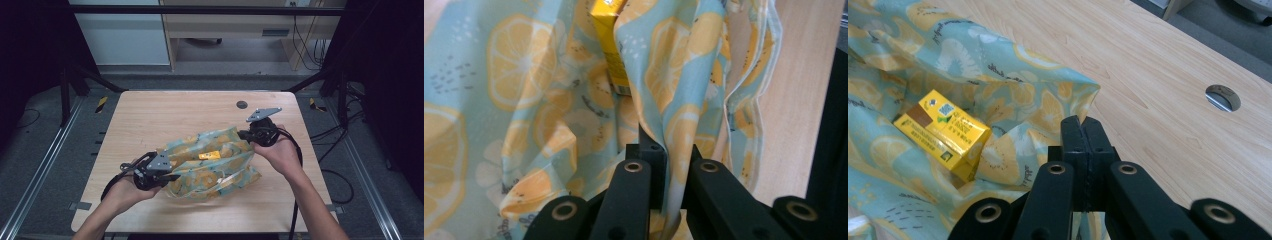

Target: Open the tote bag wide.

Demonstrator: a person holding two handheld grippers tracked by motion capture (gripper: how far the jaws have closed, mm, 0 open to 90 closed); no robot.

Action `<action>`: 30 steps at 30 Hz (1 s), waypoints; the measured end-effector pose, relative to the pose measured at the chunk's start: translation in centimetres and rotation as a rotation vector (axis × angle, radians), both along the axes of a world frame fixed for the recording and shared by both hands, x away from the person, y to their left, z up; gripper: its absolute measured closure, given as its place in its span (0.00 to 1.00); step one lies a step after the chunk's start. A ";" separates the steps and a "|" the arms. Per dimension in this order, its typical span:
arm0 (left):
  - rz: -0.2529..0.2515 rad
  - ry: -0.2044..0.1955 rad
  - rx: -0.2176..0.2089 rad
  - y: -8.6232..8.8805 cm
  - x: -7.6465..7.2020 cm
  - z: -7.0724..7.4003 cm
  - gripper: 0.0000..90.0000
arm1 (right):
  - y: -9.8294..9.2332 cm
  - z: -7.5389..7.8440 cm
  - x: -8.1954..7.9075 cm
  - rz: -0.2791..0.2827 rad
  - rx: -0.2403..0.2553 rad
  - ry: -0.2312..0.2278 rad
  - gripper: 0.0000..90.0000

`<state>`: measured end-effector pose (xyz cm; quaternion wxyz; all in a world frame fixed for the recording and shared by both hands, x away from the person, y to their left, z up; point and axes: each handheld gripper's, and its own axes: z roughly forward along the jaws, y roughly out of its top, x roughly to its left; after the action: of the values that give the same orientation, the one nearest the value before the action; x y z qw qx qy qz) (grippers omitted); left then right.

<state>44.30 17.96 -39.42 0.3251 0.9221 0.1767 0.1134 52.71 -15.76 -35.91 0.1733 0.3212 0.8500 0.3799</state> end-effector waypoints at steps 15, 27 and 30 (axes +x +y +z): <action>-0.026 0.025 0.094 -1.1 -0.8 -4.2 0.99 | -0.9 -4.4 0.3 -0.061 -0.070 0.048 1.00; -0.009 0.033 0.114 -0.9 -0.6 -6.0 0.99 | -3.2 -7.8 1.6 -0.137 -0.079 0.101 1.00; -0.013 0.032 0.112 -1.0 -0.6 -6.1 0.99 | -3.6 -8.4 1.8 -0.148 -0.084 0.112 1.00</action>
<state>43.71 16.97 -45.53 0.2708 0.9416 0.1695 0.1062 54.49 -19.39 -44.28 0.1664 0.3964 0.8474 0.3115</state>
